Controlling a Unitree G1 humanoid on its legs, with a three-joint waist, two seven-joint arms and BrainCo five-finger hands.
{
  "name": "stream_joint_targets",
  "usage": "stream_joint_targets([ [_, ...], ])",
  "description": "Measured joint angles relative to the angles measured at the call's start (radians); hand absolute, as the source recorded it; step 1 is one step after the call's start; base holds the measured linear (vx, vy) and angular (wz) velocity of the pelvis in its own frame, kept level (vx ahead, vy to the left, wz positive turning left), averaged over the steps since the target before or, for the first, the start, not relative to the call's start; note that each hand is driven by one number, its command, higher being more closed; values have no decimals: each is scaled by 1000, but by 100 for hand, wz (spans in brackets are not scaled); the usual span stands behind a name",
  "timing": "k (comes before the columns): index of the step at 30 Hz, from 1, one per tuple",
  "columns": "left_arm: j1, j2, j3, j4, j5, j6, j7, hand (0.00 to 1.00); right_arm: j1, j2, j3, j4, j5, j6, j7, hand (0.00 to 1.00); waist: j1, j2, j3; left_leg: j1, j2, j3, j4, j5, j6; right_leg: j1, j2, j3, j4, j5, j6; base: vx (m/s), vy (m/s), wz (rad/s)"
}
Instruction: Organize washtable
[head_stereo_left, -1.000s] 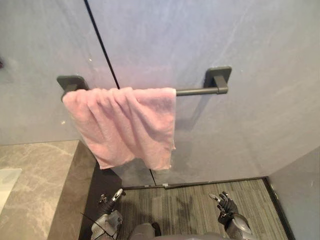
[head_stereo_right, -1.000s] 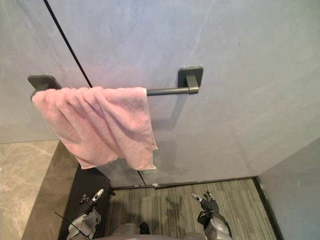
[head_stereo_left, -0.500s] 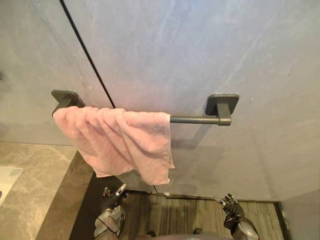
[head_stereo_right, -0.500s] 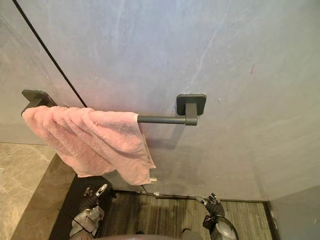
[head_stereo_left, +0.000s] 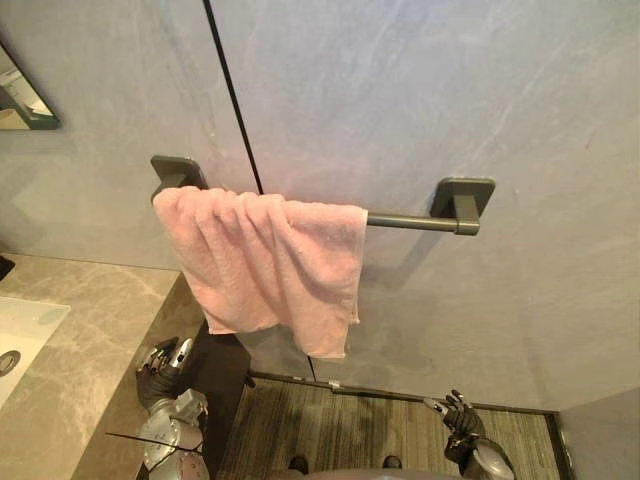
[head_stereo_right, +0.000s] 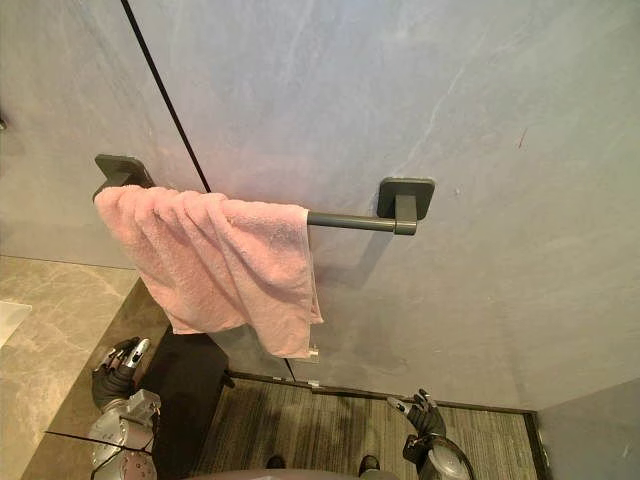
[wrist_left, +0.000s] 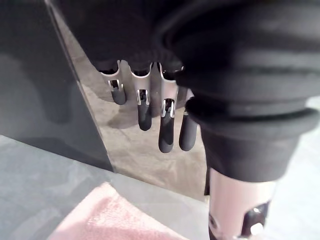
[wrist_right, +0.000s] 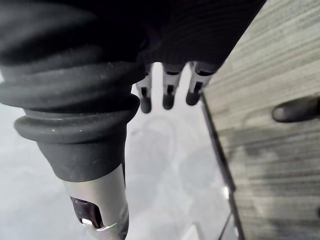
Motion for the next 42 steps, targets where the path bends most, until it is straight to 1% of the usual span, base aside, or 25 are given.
stream_joint_targets([
  [4,14,-22,13,-93,10,-1,1,0,18,-1,0,5,0,0,0,0,0,0,0,8,1,-11,-15,11,0,7,6,-8,-7,2,-1,-2,-14,7],
  [6,30,-22,14,-154,9,-2,-2,0,23,-2,-1,6,0,0,0,0,0,0,0,15,1,-21,-22,14,-2,16,6,-20,-11,5,-6,33,-15,15],
  [8,39,-4,36,-245,8,-11,-32,0,20,-3,-1,7,0,0,8,0,3,0,0,16,1,-26,-25,15,-1,17,6,-28,-12,5,-6,33,-4,12],
  [9,38,9,40,-260,3,-18,-43,0,19,-3,-1,7,0,0,14,0,4,1,-1,16,1,-26,-25,15,-1,17,6,-28,-12,5,-7,34,3,3],
  [10,38,49,42,-289,-6,-30,-56,0,17,-3,0,9,0,0,21,0,6,2,-3,15,1,-26,-25,15,-1,17,6,-28,-13,5,-6,0,0,0],
  [11,37,106,42,-318,-13,-40,-72,0,10,-3,2,13,1,0,22,0,6,4,-6,16,0,-25,-26,15,-1,18,5,-27,-16,5,-6,0,0,0],
  [12,35,125,42,-327,-15,-43,-77,0,9,-3,2,14,1,0,22,0,6,5,-7,15,-1,-25,-26,15,-1,18,5,-27,-17,5,-6,0,0,0],
  [13,24,168,42,-333,-19,-48,-93,0,6,-4,4,15,1,0,24,0,6,7,-8,16,-1,-25,-26,15,-1,19,4,-26,-20,5,-6,0,0,0],
  [15,-10,221,43,-333,-21,-51,-116,0,2,-6,5,15,1,0,40,0,5,8,-10,17,-1,-25,-29,15,-1,25,4,-25,-29,8,-5,0,0,0],
  [19,-46,284,42,-333,-20,-52,-145,0,3,-17,14,15,0,0,57,0,4,5,-11,16,-1,-18,-31,15,-1,24,8,-16,-42,14,-7,-2,2,-6],
  [21,-52,338,40,-333,-21,-52,-159,0,2,-29,13,15,0,0,61,0,3,6,-12,16,1,1,-32,14,-1,19,13,2,-53,23,-8,-8,-3,-21],
  [22,-53,349,40,-333,-21,-52,-162,0,2,-31,13,15,0,0,62,0,3,6,-12,16,1,4,-32,14,-1,19,15,4,-56,25,-8,-13,-10,-18],
  [25,-88,426,27,-330,-38,-52,-216,0,16,-44,13,15,0,0,65,0,0,8,-13,16,2,14,-33,14,-1,19,17,15,-66,32,-10,-29,-8,-11],
  [27,-88,474,-6,-318,-59,-51,-252,0,19,-49,13,15,0,0,66,0,1,12,-14,17,2,33,-33,14,-1,12,17,33,-69,41,-10,-44,0,-21],
  [28,-88,476,-8,-312,-73,-51,-261,0,22,-51,13,15,0,0,67,0,1,14,-15,17,2,33,-33,14,-1,11,17,34,-69,42,-10,-58,-3,-12],
  [29,-87,489,-22,-301,-94,-48,-292,0,30,-54,13,15,0,1,70,0,3,15,-17,18,2,34,-32,14,-1,12,19,35,-70,44,-9,-53,-7,0],
  [30,-87,495,-30,-296,-105,-47,-304,0,32,-56,13,15,0,1,73,0,4,16,-18,17,2,35,-32,14,-1,12,19,35,-70,44,-9,-55,-7,0],
  [32,-77,522,-68,-281,-161,-36,-353,0,38,-62,14,15,0,1,89,0,5,18,-19,17,2,43,-32,14,-1,7,19,45,-70,48,-9,-64,-3,-10],
  [34,-67,533,-89,-273,-188,-35,-366,0,39,-63,16,15,0,1,92,0,9,20,-21,14,2,54,-32,14,-1,-2,19,56,-70,52,-8,-58,0,-18],
  [35,-60,534,-95,-269,-215,-30,-385,0,38,-66,19,15,0,1,99,0,8,21,-21,13,2,61,-32,14,-1,-6,19,62,-70,55,-8,-62,0,-13],
  [36,-57,545,-117,-260,-245,-22,-405,0,43,-68,21,15,-1,1,104,0,8,22,-24,14,2,62,-32,14,-1,-6,19,65,-71,56,-8,-58,0,-10],
  [38,-39,575,-146,-253,-259,-15,-430,0,46,-69,22,15,-1,1,106,0,7,22,-25,13,2,66,-32,12,0,-7,19,68,-74,56,-6,-59,-2,-7],
  [39,-33,593,-170,-245,-277,-4,-447,0,46,-72,24,15,-1,1,106,0,8,22,-26,13,1,69,-32,9,0,-11,19,73,-74,56,-2,-61,-1,-15],
  [42,-19,619,-242,-240,-278,31,-488,0,39,-92,62,15,-1,1,108,0,5,23,-26,6,1,89,-33,8,-2,-31,17,87,-74,64,1,-33,2,-19],
])
